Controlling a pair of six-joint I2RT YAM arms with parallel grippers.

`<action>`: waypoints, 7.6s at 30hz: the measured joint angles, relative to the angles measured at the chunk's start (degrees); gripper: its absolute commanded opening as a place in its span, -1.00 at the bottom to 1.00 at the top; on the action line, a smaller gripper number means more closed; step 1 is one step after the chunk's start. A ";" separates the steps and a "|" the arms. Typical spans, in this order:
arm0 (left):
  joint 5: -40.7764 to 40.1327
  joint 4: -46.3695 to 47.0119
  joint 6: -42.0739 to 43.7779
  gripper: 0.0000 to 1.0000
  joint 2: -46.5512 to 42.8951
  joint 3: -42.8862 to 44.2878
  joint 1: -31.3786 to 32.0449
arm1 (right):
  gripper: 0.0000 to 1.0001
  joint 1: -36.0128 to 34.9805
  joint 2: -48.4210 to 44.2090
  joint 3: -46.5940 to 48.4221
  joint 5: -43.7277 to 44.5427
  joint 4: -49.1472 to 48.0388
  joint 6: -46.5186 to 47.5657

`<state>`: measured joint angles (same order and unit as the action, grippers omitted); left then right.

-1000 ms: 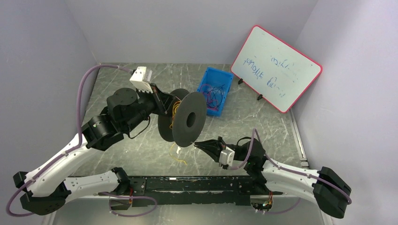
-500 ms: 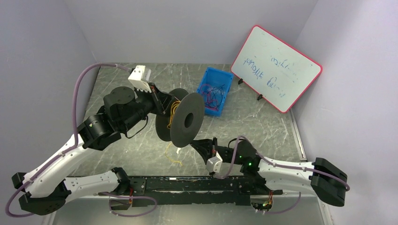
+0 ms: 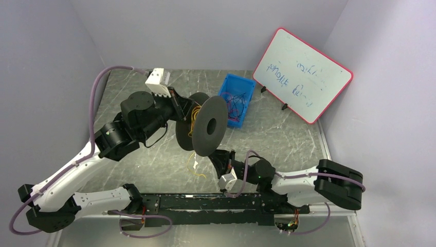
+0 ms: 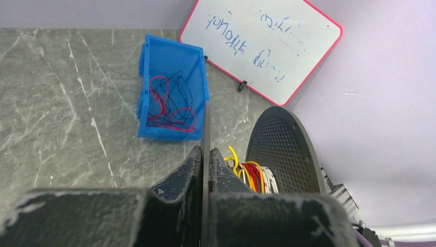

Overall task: Wrap the cables
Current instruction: Wrap the cable around the cable reel, then place the cable reel at the center of the board, then reset both arms

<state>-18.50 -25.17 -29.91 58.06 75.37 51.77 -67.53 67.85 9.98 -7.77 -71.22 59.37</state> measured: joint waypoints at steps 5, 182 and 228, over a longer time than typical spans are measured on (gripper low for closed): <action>-1.33 3.45 -0.07 -0.86 1.38 -1.25 -0.04 | -1.00 -1.42 4.04 -0.66 2.95 -9.33 -1.03; 55.04 52.50 -19.96 -0.16 44.92 -30.75 -52.02 | 0.69 2.64 -19.80 20.33 40.74 76.74 -74.62; 20.61 15.04 -7.04 0.33 30.25 -17.99 -50.99 | 0.81 22.56 2.19 23.78 18.53 75.76 -79.47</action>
<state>2.11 -10.13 -36.95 88.31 57.39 0.78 -44.97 70.04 33.76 10.76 4.54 -20.10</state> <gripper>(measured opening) 0.640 0.885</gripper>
